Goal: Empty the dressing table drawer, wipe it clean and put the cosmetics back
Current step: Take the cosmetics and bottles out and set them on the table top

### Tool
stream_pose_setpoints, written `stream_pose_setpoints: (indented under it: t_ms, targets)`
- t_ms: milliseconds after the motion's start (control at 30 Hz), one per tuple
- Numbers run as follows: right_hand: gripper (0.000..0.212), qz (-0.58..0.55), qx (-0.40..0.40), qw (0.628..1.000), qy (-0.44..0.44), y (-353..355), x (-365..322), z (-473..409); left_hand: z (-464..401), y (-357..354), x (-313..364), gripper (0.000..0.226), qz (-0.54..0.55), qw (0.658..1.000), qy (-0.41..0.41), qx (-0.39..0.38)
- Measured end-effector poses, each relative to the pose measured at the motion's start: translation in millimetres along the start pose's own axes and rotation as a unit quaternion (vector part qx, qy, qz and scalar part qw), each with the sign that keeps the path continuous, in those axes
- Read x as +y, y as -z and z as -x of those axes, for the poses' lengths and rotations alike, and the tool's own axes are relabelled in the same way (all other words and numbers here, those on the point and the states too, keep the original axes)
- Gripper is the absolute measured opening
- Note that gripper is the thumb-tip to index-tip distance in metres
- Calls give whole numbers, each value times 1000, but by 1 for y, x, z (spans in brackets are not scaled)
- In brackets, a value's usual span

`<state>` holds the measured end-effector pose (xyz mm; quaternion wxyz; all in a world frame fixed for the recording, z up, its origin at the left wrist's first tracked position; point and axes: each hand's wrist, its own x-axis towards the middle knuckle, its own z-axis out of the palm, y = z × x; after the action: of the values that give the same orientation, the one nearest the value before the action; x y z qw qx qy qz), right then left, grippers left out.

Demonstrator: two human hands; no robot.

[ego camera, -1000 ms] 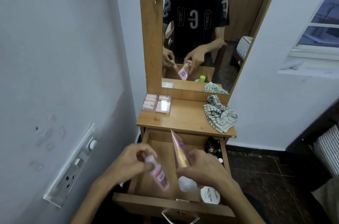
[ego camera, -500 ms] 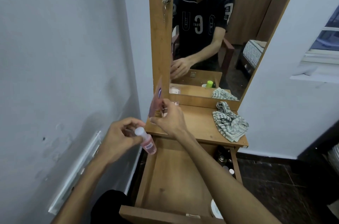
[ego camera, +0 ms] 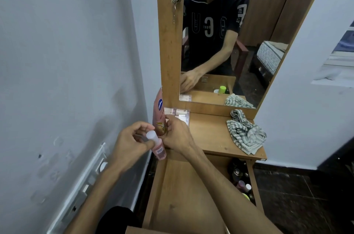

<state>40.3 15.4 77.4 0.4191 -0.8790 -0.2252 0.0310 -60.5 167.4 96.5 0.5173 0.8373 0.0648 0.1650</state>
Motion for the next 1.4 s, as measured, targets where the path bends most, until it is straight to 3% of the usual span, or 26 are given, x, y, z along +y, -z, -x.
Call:
stream_pose_setpoints:
  t_ms: [100, 167, 300, 400, 600, 767, 900, 1133, 1267, 1333, 1400]
  targets:
    - [66, -42, 6, 999, -14, 19, -4, 17, 1, -3, 4, 35, 20, 1000, 0, 12]
    - [62, -75, 5, 997, -34, 33, -2, 32, 2, -6, 8, 39, 35, 999, 0, 14]
    - [50, -95, -80, 992, 3, 40, -1, 63, 3, -18, 11, 40, 44, 999, 0, 24]
    - [32, -61, -31, 996, 54, 31, 1, 73, 7, -30, 15, 42, 49, 998, -4, 36]
    - [11, -64, 49, 994, 68, 30, 11, 62, 13, -41, 19, 41, 51, 995, -39, 70]
    - [20, -69, 68, 995, 36, 34, 21, 24, 3, -40, -7, 43, 9, 988, 13, 151]
    - [28, -64, 49, 996, 44, 29, 20, 7, -17, -46, -35, 69, -10, 992, 63, 104]
    - [35, -55, 36, 997, 42, 25, 23, 0, -31, -54, -40, 56, -31, 995, 60, 73]
    - [65, -85, 19, 996, 14, 24, 24, 9, -30, -56, -50, 61, -25, 995, 70, 72]
    - [74, -86, 30, 996, 12, 27, 24, 18, -27, -56, -57, 67, -18, 992, 83, 91]
    - [63, -61, 62, 996, 17, 35, 26, 29, -18, -56, -56, 61, -20, 987, 88, 137]
